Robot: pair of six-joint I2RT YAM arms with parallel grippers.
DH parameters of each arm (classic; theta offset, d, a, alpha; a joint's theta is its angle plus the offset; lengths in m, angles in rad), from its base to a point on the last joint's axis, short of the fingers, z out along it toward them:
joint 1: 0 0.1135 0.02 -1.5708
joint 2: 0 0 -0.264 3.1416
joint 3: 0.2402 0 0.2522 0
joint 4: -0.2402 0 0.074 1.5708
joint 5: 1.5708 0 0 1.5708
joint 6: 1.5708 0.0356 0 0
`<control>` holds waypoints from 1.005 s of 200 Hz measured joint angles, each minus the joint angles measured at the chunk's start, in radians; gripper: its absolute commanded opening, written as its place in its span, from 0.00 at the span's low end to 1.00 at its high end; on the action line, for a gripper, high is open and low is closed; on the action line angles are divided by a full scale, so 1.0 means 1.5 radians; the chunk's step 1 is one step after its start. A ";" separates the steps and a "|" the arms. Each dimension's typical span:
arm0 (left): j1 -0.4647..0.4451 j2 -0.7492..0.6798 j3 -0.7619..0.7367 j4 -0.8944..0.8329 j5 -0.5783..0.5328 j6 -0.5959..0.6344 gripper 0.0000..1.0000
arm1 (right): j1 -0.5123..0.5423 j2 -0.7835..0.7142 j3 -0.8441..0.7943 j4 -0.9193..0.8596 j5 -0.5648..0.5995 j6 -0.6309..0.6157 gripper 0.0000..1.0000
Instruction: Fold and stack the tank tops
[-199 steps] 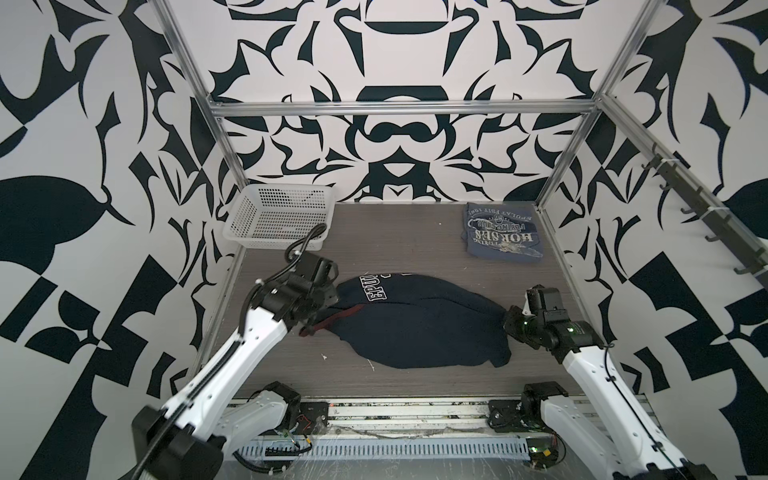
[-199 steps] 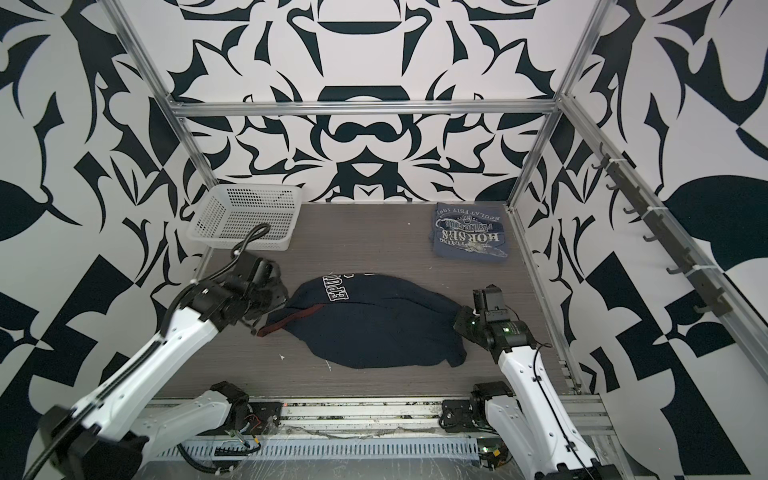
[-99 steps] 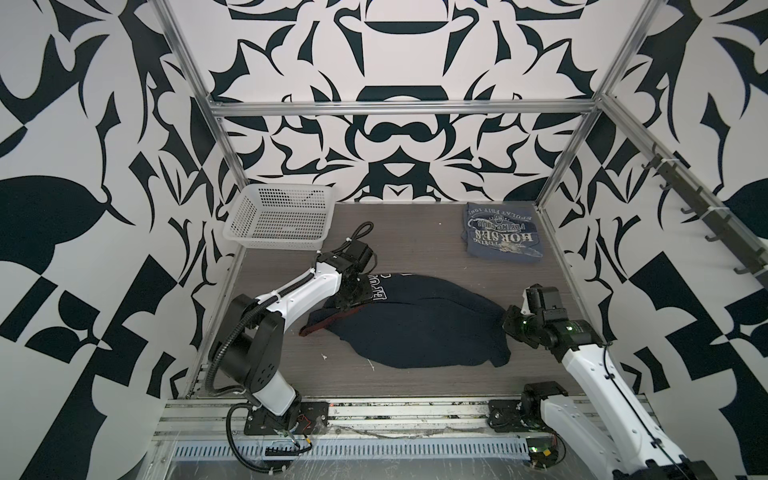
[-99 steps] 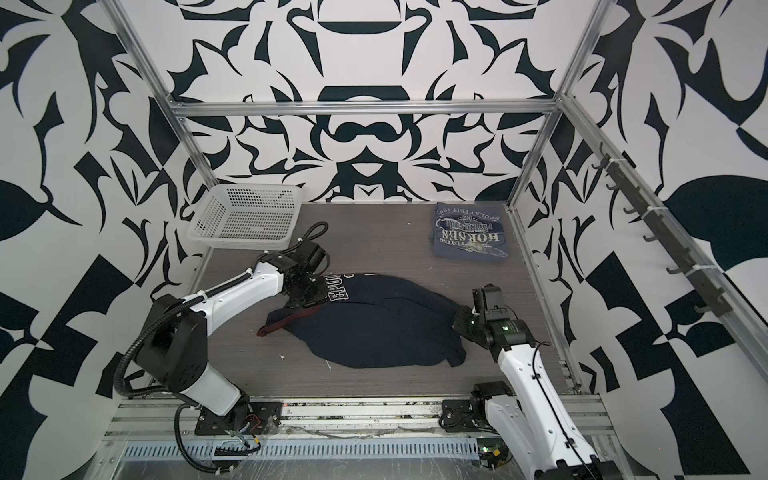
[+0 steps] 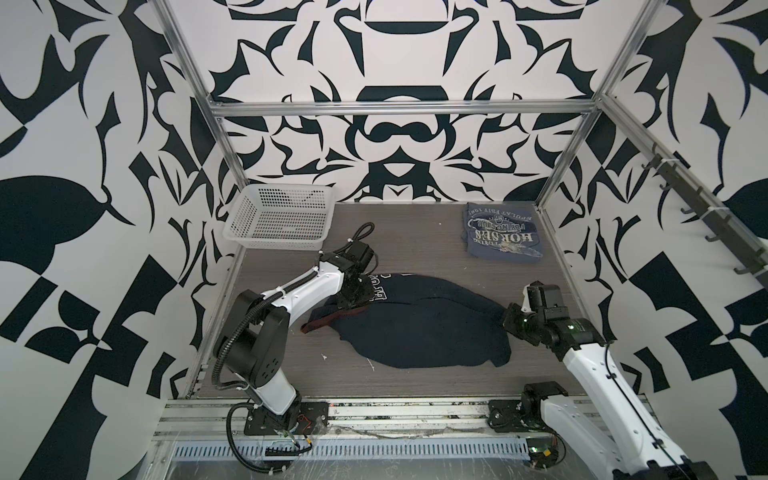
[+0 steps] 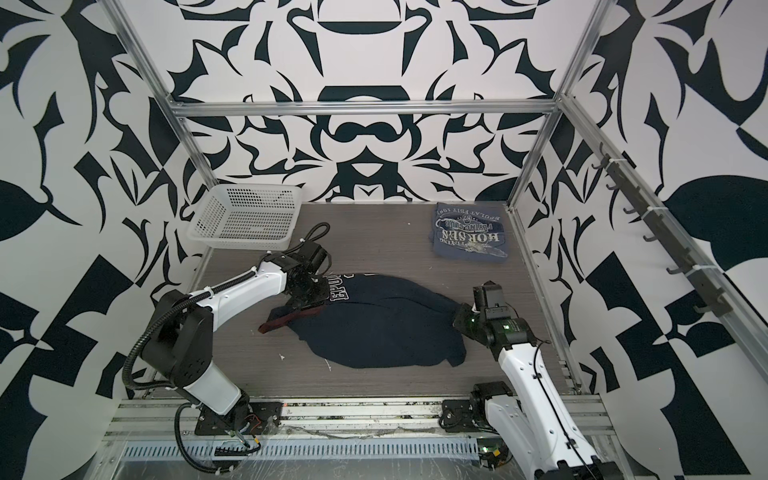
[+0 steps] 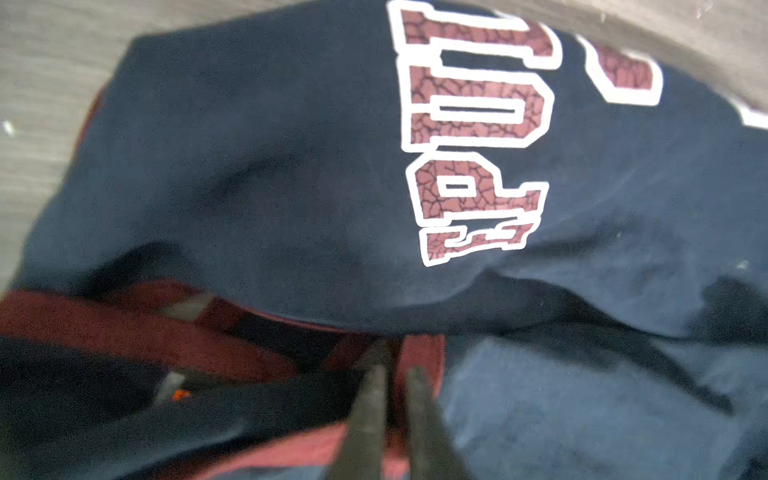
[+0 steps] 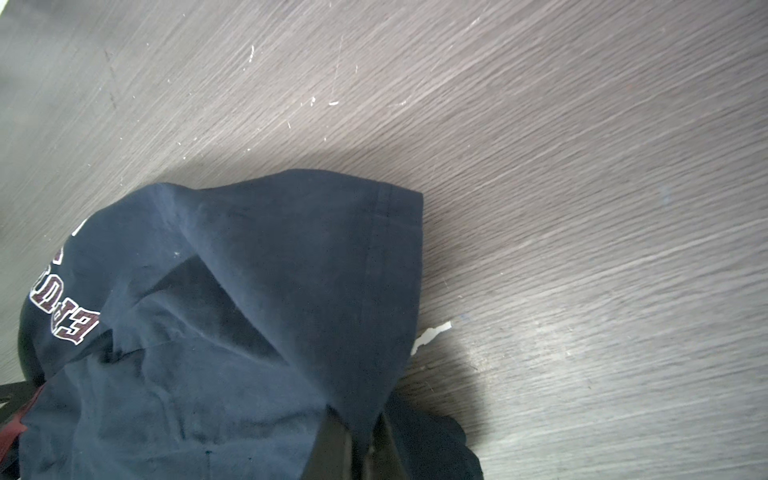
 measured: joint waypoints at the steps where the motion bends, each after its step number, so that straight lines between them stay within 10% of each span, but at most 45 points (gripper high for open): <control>1: 0.000 0.000 0.000 0.000 0.000 -0.001 0.00 | 0.000 0.000 0.001 0.000 0.000 0.000 0.00; 41: 0.000 -0.069 -0.001 -0.001 -0.031 -0.006 0.00 | 0.000 -0.004 0.056 -0.033 0.010 -0.012 0.00; 117: -0.003 -0.582 0.111 0.052 -0.172 0.045 0.00 | 0.001 -0.015 0.435 -0.115 0.000 -0.101 0.00; 201: -0.003 -0.701 0.128 0.052 -0.166 0.110 0.00 | 0.001 -0.024 0.616 -0.140 -0.157 -0.131 0.00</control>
